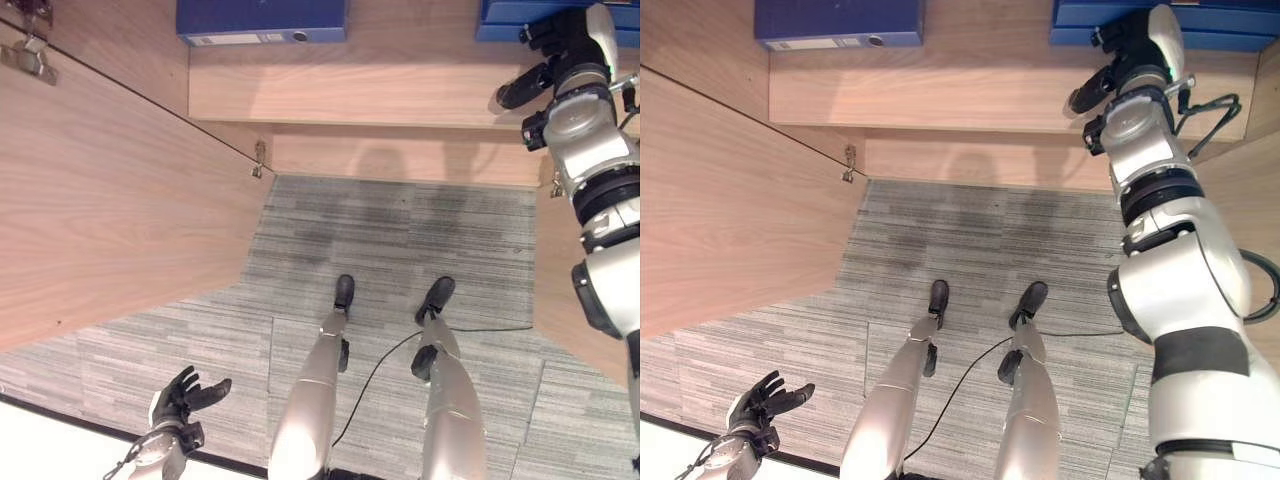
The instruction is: Put the empty folder in the office cabinet
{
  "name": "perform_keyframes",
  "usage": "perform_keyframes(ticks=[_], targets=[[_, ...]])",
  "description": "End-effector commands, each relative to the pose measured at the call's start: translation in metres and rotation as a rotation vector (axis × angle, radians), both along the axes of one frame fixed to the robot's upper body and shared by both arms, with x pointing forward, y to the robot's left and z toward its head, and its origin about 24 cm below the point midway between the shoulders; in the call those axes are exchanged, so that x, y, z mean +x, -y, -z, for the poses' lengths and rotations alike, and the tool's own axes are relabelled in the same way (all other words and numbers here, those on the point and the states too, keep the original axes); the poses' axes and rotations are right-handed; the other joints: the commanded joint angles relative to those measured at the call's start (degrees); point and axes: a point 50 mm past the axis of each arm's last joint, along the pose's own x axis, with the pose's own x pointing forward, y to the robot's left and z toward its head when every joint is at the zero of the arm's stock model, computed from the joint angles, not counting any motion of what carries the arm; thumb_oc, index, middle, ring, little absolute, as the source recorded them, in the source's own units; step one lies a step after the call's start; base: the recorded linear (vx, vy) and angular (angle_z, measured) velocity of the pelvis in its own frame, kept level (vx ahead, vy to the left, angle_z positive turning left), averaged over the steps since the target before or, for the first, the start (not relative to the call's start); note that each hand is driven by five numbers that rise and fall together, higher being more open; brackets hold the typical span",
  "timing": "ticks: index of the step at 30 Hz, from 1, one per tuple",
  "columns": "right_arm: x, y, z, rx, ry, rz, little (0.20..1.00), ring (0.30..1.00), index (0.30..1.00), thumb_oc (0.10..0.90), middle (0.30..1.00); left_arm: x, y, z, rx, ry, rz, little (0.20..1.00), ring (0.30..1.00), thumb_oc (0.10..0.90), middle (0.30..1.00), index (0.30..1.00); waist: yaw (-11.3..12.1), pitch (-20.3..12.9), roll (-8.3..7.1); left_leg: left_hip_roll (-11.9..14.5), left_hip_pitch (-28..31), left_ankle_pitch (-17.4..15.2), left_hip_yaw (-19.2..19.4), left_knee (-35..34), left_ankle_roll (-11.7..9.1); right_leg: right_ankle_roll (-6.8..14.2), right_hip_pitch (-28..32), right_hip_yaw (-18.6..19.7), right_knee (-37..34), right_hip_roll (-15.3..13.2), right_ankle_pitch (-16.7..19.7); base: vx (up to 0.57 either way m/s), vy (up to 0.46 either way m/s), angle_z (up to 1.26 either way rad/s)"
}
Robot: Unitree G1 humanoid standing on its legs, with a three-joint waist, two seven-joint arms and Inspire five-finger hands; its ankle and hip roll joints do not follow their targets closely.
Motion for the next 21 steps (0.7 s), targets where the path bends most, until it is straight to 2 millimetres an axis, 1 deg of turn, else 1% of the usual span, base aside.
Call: perform_keyframes(ticks=[1,3,4,5,6,7,8,9,10,12,14,15,16,17,18,19,20,21], targets=[[-0.003,-0.011,-0.025,0.045,0.129,-0.052,0.900,0.900,0.900,0.800,0.900,-0.020,-0.031,-0.008,0.103,-0.033,-0.100,0.900,0.900,0.800,0.900,0.900,1.30,-1.14,2.58,-0.58,-0.99,-6.71,-0.20,2.67,0.77,5.63,1.46,2.88,2.67,-0.09,-8.84,0.00,0.000,0.00],[-0.002,-0.014,-0.021,0.068,0.122,-0.067,0.900,0.900,0.900,0.800,0.900,-0.019,-0.029,-0.007,0.099,-0.036,-0.104,0.900,0.900,0.800,0.900,0.900,1.40,-1.24,2.96,-0.64,-1.02,-6.62,-0.11,2.64,0.75,5.65,1.46,2.88,2.74,-0.23,-8.83,0.00,0.000,0.00],[0.001,-0.017,-0.013,0.089,0.108,-0.078,0.900,0.900,0.900,0.800,0.900,-0.019,-0.027,-0.004,0.090,-0.040,-0.111,0.900,0.900,0.800,0.900,0.900,1.43,-1.27,3.24,-0.72,-0.99,-6.61,-0.06,2.68,0.80,5.65,1.40,3.08,2.94,-0.27,-8.87,0.00,0.000,0.00],[0.001,-0.017,-0.013,0.089,0.108,-0.077,0.900,0.900,0.900,0.800,0.900,-0.019,-0.027,-0.004,0.090,-0.040,-0.111,0.900,0.900,0.800,0.900,0.900,1.45,-1.30,3.23,-0.72,-0.98,-6.62,-0.05,2.68,0.81,5.65,1.39,3.09,2.94,-0.27,-8.88,0.00,0.000,0.00],[0.002,-0.017,-0.007,0.094,0.098,-0.075,0.900,0.900,0.900,0.800,0.900,-0.019,-0.025,-0.003,0.087,-0.047,-0.116,0.900,0.900,0.800,0.900,0.900,1.36,-1.33,3.33,-0.74,-0.93,-6.66,0.01,2.70,0.82,5.64,1.39,3.10,2.98,-0.28,-8.90,0.00,0.000,0.00],[0.005,-0.020,0.004,0.095,0.072,-0.078,0.900,0.900,0.900,0.800,0.900,-0.020,-0.023,0.000,0.079,-0.052,-0.119,0.900,0.900,0.800,0.900,0.900,1.29,-1.41,3.38,-0.80,-0.79,-6.70,-0.02,2.66,0.86,5.60,1.52,3.23,2.97,-0.27,-8.93,0.00,0.000,0.00],[0.006,-0.021,0.009,0.087,0.055,-0.078,0.900,0.900,0.900,0.800,0.900,-0.019,-0.021,0.000,0.079,-0.054,-0.118,0.900,0.900,0.800,0.900,0.900,1.24,-1.40,3.44,-0.84,-0.79,-6.70,-0.03,2.65,0.87,5.57,1.57,3.23,2.97,-0.26,-8.96,0.00,0.000,0.00],[0.007,-0.022,0.015,0.069,0.034,-0.076,0.900,0.900,0.900,0.800,0.900,-0.019,-0.020,0.001,0.075,-0.055,-0.118,0.900,0.900,0.800,0.900,0.900,1.20,-1.41,3.48,-0.87,-0.87,-6.75,-0.06,2.83,0.89,5.54,1.62,3.26,3.06,-0.30,-8.98,-0.03,0.017,0.00],[0.009,-0.024,0.026,0.010,-0.013,-0.070,0.900,0.900,0.900,0.800,0.900,-0.017,-0.017,0.002,0.069,-0.050,-0.114,0.900,0.900,0.800,0.900,0.900,1.07,-1.38,3.56,-0.98,-0.84,-6.77,0.00,3.01,0.93,5.50,1.78,3.29,3.13,-0.38,-8.98,-0.04,0.019,-0.01],[0.011,-0.022,0.041,-0.066,-0.076,-0.054,0.900,0.900,0.900,0.800,0.900,-0.017,-0.012,0.004,0.060,-0.051,-0.105,0.900,0.900,0.800,0.900,0.900,0.90,-1.32,3.53,-1.09,-0.70,-6.91,0.15,3.45,0.92,5.46,2.06,3.28,3.24,-0.48,-8.99,-0.02,0.011,0.00],[0.011,-0.017,0.060,-0.165,-0.156,-0.031,0.900,0.900,0.900,0.800,0.900,-0.017,-0.008,0.006,0.051,-0.049,-0.094,0.900,0.900,0.800,0.900,0.900,0.81,-1.37,3.41,-1.28,-0.18,-7.23,0.20,3.79,1.01,5.49,2.84,3.25,3.24,-0.57,-8.94,0.00,0.000,0.00],[0.011,-0.014,0.071,-0.273,-0.220,-0.018,0.900,0.900,0.900,0.800,0.900,-0.016,-0.005,0.007,0.045,-0.049,-0.079,0.900,0.900,0.800,0.900,0.900,0.76,-1.39,3.27,-1.44,0.13,-7.45,0.32,4.14,1.06,5.51,3.37,3.24,3.30,-0.64,-8.98,-0.02,0.025,0.04],[0.010,-0.011,0.078,-0.356,-0.269,-0.007,0.900,0.900,0.900,0.800,0.900,-0.014,-0.003,0.007,0.043,-0.043,-0.068,0.900,0.900,0.800,0.900,0.900,0.78,-1.33,3.26,-1.52,0.44,-7.63,0.30,4.39,1.10,5.53,3.83,3.09,3.37,-0.74,-9.00,-0.03,0.018,0.05],[0.009,-0.005,0.096,-0.453,-0.371,-0.001,0.900,0.900,0.900,0.800,0.900,-0.013,0.000,0.007,0.033,-0.038,-0.048,0.900,0.900,0.800,0.900,0.900,0.80,-1.28,3.08,-1.65,0.85,-7.88,0.28,4.90,1.10,5.58,4.52,2.94,3.41,-0.86,-8.99,-0.01,0.006,0.05],[0.009,-0.005,0.096,-0.453,-0.371,-0.002,0.900,0.900,0.900,0.800,0.900,-0.013,0.001,0.007,0.033,-0.039,-0.048,0.900,0.900,0.800,0.900,0.900,0.78,-1.26,3.12,-1.64,0.89,-7.91,0.26,4.92,1.10,5.58,4.58,2.92,3.40,-0.85,-9.00,0.00,0.000,0.00],[0.006,0.003,0.115,-0.509,-0.480,-0.001,0.900,0.900,0.900,0.800,0.900,-0.011,0.001,0.006,0.032,-0.031,-0.032,0.900,0.900,0.800,0.900,0.900,0.78,-1.37,2.93,-1.79,1.68,-8.28,0.23,5.14,1.11,5.62,5.82,2.74,3.22,-0.98,-9.02,0.01,0.003,0.04],[0.005,0.007,0.124,-0.525,-0.534,-0.002,0.900,0.900,0.900,0.800,0.900,-0.012,0.000,0.005,0.035,-0.032,-0.023,0.900,0.900,0.800,0.900,0.900,0.69,-1.33,2.85,-1.91,2.71,-8.69,0.20,5.31,1.21,5.62,7.01,2.67,3.02,-1.05,-9.06,0.03,0.012,0.06],[-0.003,0.020,0.151,-0.496,-0.660,-0.002,0.900,0.900,0.900,0.800,0.900,-0.018,-0.002,0.007,0.030,-0.063,-0.001,0.900,0.900,0.800,0.900,0.900,0.50,-1.44,2.62,-2.13,4.31,-9.42,0.28,5.96,1.42,5.68,9.47,2.42,2.69,-1.22,-8.99,0.04,0.026,0.06]])
